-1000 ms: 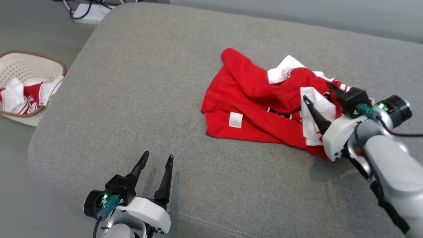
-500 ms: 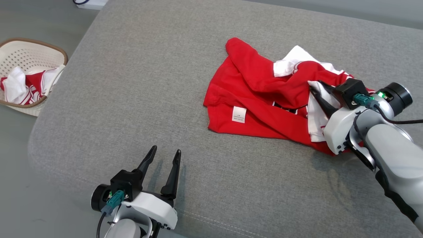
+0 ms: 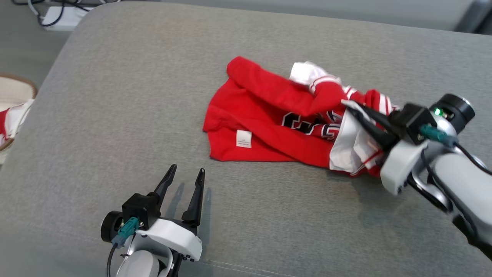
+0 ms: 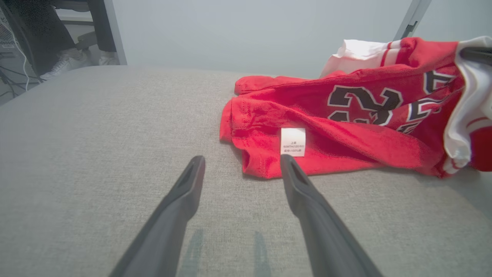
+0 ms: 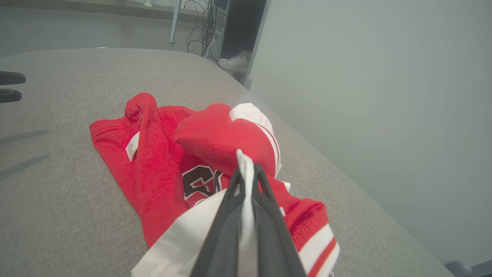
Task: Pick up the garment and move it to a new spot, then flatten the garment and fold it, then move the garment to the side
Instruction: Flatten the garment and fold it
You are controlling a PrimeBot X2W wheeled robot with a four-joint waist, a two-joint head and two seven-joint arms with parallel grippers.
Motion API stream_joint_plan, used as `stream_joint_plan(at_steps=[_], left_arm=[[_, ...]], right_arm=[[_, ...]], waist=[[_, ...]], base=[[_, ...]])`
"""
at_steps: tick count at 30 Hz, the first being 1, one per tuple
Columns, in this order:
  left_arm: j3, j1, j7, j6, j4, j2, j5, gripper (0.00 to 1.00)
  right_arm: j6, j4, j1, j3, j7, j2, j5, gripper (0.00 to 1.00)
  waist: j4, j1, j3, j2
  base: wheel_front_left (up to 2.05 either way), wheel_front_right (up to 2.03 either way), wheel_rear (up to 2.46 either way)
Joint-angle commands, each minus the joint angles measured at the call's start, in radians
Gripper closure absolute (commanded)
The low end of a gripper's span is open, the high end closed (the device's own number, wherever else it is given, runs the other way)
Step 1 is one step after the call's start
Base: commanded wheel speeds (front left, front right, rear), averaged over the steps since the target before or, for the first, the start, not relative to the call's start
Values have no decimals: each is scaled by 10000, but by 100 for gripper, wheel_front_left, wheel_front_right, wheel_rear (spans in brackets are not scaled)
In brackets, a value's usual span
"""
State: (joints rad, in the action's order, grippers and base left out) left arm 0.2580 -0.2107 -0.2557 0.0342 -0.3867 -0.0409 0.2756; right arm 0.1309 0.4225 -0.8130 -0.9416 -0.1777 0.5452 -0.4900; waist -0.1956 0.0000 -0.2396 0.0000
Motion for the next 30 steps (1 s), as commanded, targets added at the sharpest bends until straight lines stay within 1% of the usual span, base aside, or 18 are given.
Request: stream_joint_plan(at_steps=[1,4,6,8,9,10,11,13,14,15,16,19,21,25,30], left_arm=[[-387,-343,-61,22,198,-94,-64,0],[-472,-360,-61,70,162,-93,-80,0],[-525,-370,-61,110,110,-93,-99,0],[-546,-379,-61,134,74,-93,-89,0],[-558,-394,-61,153,50,-93,-73,0],[-543,-420,-61,172,34,-93,-38,0],[-500,-454,-61,188,19,-93,-17,0],[-412,-519,-61,196,-1,-93,18,0],[-367,-547,-61,200,-16,-93,29,0],[-327,-571,-61,208,-26,-93,37,0],[-290,-584,-61,221,-33,-93,50,0],[-284,-564,-61,217,-87,-93,74,0],[-321,-521,-61,219,-111,-93,44,0],[-410,-410,-61,223,-149,-93,24,0],[-392,-378,-61,220,-138,-93,46,0]], right_arm=[[-2,-555,461,-191,-26,455,-210,100],[-2,-1363,887,-464,325,1184,-577,96],[-2,-1687,1156,-584,613,1476,-977,91],[-2,-1751,1247,-665,741,1564,-1083,90],[-2,-1751,1331,-683,826,1574,-1224,81],[-2,-1709,1384,-678,845,1536,-1297,76],[-2,-1650,1418,-727,857,1472,-1288,67],[-2,-1462,1480,-742,803,1196,-1385,53],[-2,-1332,1473,-802,788,1073,-1327,36],[-2,-1205,1479,-851,776,941,-1341,14],[-2,-1077,1471,-875,743,841,-1337,0],[-2,-814,1434,-1093,699,674,-1260,0],[-2,-734,1397,-1245,674,679,-1192,0],[-2,-686,1426,-1425,630,846,-1102,0],[-2,-812,1541,-1500,658,1082,-921,0]], waist=[[347,0,88,0],[730,0,120,0],[969,0,130,0],[1065,0,134,0],[1139,0,125,0],[1184,0,106,0],[1198,0,84,0],[1205,0,37,0],[1186,0,13,0],[1150,0,-13,0],[1095,0,-33,0],[948,0,-51,0],[890,0,-69,0],[880,0,-42,0],[1022,0,-5,0]], base=[[0,0,0],[0,0,0],[0,0,0],[0,0,0],[0,0,0],[0,0,0],[0,0,0],[0,0,0],[0,0,0],[0,0,0],[0,0,0],[0,0,0],[0,0,0],[0,0,0],[0,0,0]])
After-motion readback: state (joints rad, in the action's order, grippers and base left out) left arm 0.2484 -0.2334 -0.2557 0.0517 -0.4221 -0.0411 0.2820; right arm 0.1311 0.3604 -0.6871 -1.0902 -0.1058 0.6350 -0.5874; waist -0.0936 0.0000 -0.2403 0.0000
